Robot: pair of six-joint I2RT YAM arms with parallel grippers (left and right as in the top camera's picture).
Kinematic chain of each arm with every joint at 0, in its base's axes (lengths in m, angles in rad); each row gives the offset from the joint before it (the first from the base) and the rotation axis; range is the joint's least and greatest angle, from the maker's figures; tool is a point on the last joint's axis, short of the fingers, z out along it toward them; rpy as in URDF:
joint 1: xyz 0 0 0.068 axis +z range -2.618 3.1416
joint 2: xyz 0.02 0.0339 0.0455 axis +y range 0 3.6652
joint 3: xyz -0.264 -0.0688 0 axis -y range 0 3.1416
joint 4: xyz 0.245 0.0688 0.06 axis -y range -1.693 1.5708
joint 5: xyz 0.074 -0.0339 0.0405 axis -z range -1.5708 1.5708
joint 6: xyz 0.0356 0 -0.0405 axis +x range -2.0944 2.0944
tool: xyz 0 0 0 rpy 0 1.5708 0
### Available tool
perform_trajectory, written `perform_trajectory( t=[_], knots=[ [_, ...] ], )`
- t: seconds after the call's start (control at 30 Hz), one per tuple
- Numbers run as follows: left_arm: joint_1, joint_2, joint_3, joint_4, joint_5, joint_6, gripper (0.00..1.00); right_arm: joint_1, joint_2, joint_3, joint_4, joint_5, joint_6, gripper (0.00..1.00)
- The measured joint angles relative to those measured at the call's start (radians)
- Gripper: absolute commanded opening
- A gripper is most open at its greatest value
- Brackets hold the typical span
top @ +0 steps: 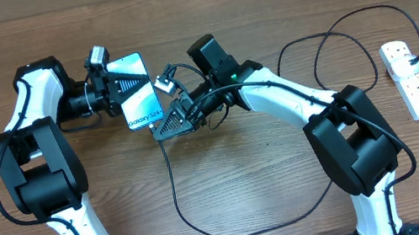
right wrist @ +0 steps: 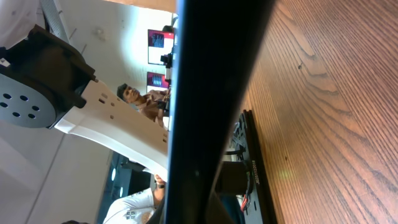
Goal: Plug charger to phone and switch on socket
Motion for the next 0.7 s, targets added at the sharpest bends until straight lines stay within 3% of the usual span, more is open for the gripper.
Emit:
perform_trajectory(
  t=[0.7],
  knots=[
    [-0.006,0.0,0.0,0.004,0.01,0.003,0.04,-0.005,0.0,0.0,0.001,-0.015,0.027,0.04]
  ],
)
